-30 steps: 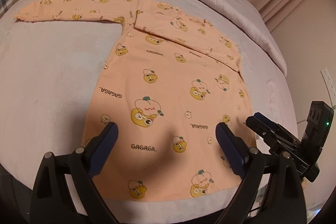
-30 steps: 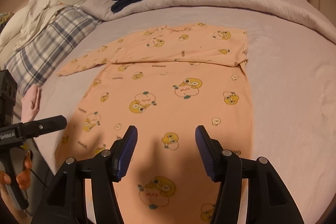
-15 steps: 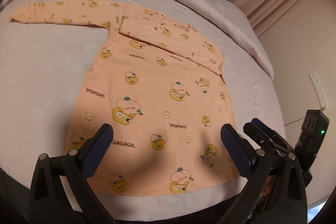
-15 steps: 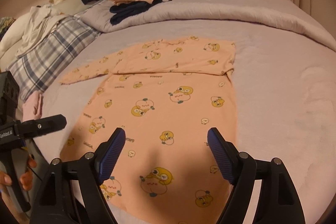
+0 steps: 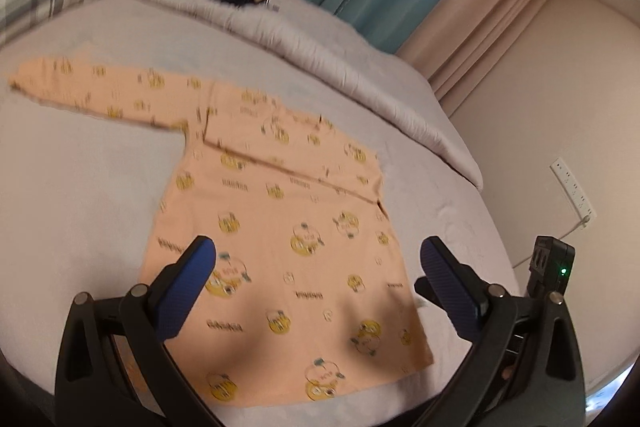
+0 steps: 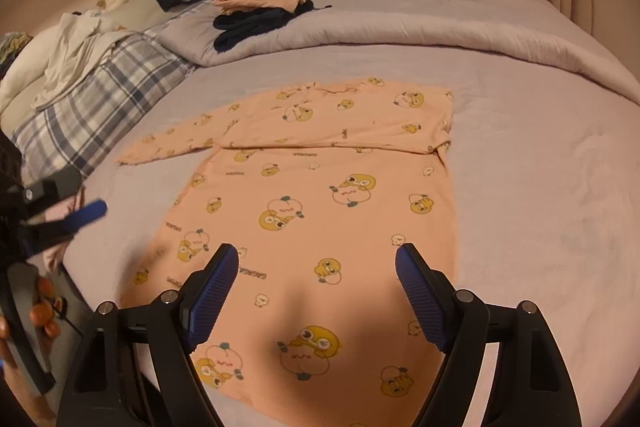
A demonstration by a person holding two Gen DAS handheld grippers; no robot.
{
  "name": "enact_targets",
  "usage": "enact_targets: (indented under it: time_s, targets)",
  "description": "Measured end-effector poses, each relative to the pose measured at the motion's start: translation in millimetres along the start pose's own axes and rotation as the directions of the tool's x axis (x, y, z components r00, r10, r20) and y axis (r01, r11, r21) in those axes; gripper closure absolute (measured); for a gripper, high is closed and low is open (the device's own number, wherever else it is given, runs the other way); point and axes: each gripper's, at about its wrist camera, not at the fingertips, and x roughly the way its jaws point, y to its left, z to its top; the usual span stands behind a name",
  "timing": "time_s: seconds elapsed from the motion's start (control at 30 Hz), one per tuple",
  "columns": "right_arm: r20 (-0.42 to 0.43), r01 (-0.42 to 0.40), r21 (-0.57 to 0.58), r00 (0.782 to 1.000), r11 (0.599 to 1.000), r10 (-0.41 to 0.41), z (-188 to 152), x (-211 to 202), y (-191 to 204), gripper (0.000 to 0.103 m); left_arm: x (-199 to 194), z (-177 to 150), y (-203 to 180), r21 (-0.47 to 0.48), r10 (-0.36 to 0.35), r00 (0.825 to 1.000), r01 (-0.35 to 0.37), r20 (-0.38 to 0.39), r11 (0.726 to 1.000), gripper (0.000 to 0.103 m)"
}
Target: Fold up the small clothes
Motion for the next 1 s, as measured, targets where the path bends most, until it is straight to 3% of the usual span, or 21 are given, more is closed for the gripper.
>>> enact_targets:
  time_s: [0.13, 0.27, 0.33, 0.47, 0.67, 1.0]
  targets:
    - [0.002, 0.006, -0.012, 1.000, 1.000, -0.006, 2.5, 0.8, 2.7, 0.022, -4.4, 1.1, -2.3, 0.067, -0.052, 0.997, 0.048, 0.050, 0.997, 0.001]
    - [-0.009, 0.012, -0.019, 1.000, 1.000, -0.012, 4.2, 5.1, 4.5, 0.022, 2.8, 0.5, 2.6, 0.090, -0.046, 0.999, 0.044, 0.011, 0.995, 0.001]
    - [-0.017, 0.016, -0.020, 1.000, 1.000, -0.017, 5.1, 7.8, 5.8, 0.022, 7.5, 0.1, 8.7, 0.078, -0.047, 0.999, 0.048, -0.016, 0.996, 0.001]
    - [-0.033, 0.020, -0.027, 0.999, 0.999, -0.021, 7.4, 14.0, 10.0, 0.022, 13.5, 1.4, 36.8, -0.060, -0.115, 0.992, 0.111, -0.057, 0.992, 0.001]
    - [-0.065, 0.019, -0.045, 0.998, 0.999, -0.022, 11.9, 28.5, 20.6, 0.022, 8.2, 5.3, 61.5, -0.075, 0.005, 0.999, -0.008, -0.032, 0.997, 0.001]
    - [-0.086, -0.003, -0.064, 0.996, 0.998, -0.002, 22.8, 50.1, 43.3, 0.022, -1.7, 5.7, 103.4, -0.156, 0.047, 0.999, -0.048, -0.008, 0.987, 0.001]
